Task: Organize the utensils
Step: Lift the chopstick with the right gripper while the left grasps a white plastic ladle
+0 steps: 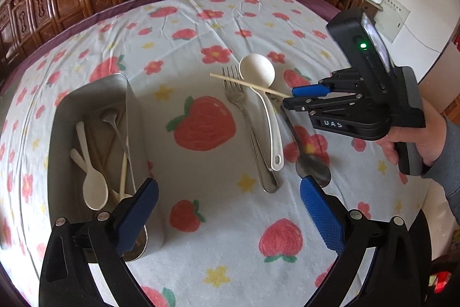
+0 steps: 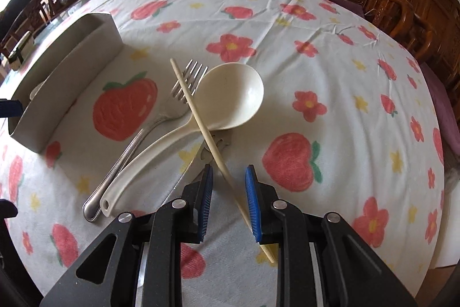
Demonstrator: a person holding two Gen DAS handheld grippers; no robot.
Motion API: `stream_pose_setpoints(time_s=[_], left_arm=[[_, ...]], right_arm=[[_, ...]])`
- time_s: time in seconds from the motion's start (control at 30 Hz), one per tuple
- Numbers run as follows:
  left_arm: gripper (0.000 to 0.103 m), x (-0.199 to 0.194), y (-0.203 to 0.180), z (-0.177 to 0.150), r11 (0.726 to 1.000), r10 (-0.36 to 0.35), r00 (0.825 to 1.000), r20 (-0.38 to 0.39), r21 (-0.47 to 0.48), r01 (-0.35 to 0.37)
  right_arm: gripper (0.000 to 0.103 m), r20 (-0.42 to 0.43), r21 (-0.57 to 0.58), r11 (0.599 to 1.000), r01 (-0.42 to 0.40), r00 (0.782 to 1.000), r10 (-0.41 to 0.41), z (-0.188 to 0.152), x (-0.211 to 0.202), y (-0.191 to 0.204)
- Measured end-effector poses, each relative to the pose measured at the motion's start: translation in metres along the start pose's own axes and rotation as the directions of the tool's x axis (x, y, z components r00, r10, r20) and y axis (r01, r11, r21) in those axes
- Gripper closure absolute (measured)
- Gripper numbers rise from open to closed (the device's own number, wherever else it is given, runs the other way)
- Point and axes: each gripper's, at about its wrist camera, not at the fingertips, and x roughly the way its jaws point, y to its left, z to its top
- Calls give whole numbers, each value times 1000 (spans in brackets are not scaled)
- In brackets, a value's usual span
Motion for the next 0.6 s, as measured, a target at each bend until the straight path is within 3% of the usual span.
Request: stream_pose_setpoints(time_s=[0.03,0.17,0.47,0.6], left_arm=[[8,2,-1,0,1000,1,1000,-5,2,-1],[8,7,-5,2,1000,-7,1000,-9,9,7],[8,18,-23,13,997,-22,1000,-8,75,22],[8,27,-31,25,994,-63,998,-18,84,64]], right_arm=[[89,2,-2,1000,-3,1000,3,-2,-1,-1],[97,19,12,1000,-16,1000,15,-14,-10,-4],[97,109,163,986,-29,994,11,-62,-58,-16],[97,123,236,971,-25,992,-4,-90,-75,-20]])
